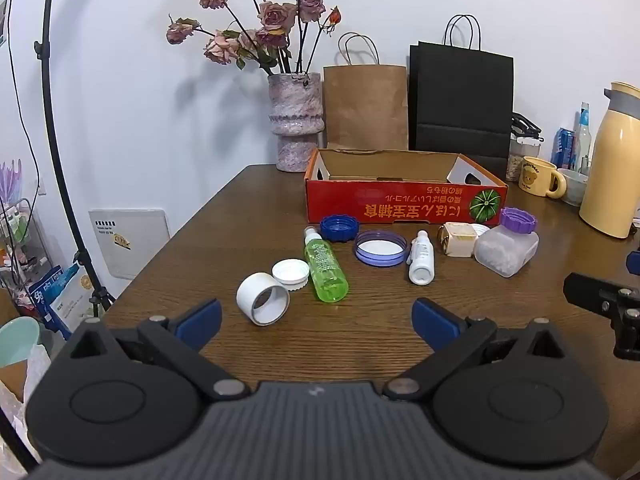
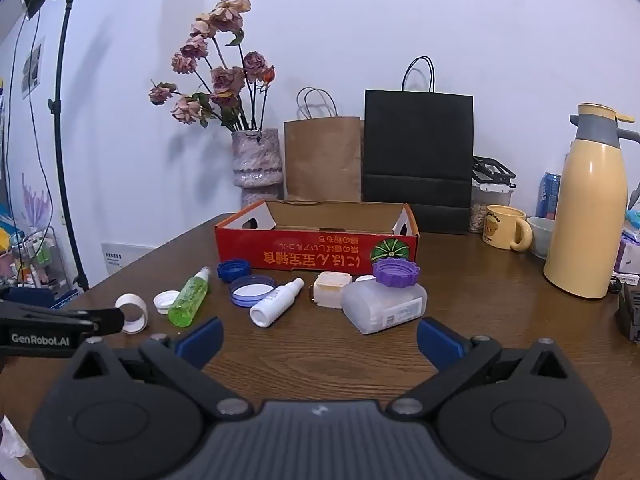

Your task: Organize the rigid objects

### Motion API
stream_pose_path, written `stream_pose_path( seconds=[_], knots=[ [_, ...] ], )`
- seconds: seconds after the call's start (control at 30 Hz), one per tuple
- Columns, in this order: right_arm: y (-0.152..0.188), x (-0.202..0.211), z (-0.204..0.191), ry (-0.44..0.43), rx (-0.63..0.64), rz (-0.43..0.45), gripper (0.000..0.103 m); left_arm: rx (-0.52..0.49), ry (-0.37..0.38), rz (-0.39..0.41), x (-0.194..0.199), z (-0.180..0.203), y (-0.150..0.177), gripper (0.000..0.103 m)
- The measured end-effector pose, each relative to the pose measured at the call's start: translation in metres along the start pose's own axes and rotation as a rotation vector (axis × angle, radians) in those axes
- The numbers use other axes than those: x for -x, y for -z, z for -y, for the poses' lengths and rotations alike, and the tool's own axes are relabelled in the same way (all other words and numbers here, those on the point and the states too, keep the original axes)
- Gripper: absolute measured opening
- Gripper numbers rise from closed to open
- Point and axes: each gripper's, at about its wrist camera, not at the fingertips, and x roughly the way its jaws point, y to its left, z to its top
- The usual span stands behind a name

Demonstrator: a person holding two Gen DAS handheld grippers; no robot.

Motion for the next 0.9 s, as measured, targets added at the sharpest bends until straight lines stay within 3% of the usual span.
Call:
stream_pose_path(
  seconds=[0.9],
  knots=[
    [-0.001,0.0017,0.0,-0.006,-0.006,0.002,0.103,0.01,0.01,-0.007,-0.0002,0.0008,0.0003,0.103]
  ],
)
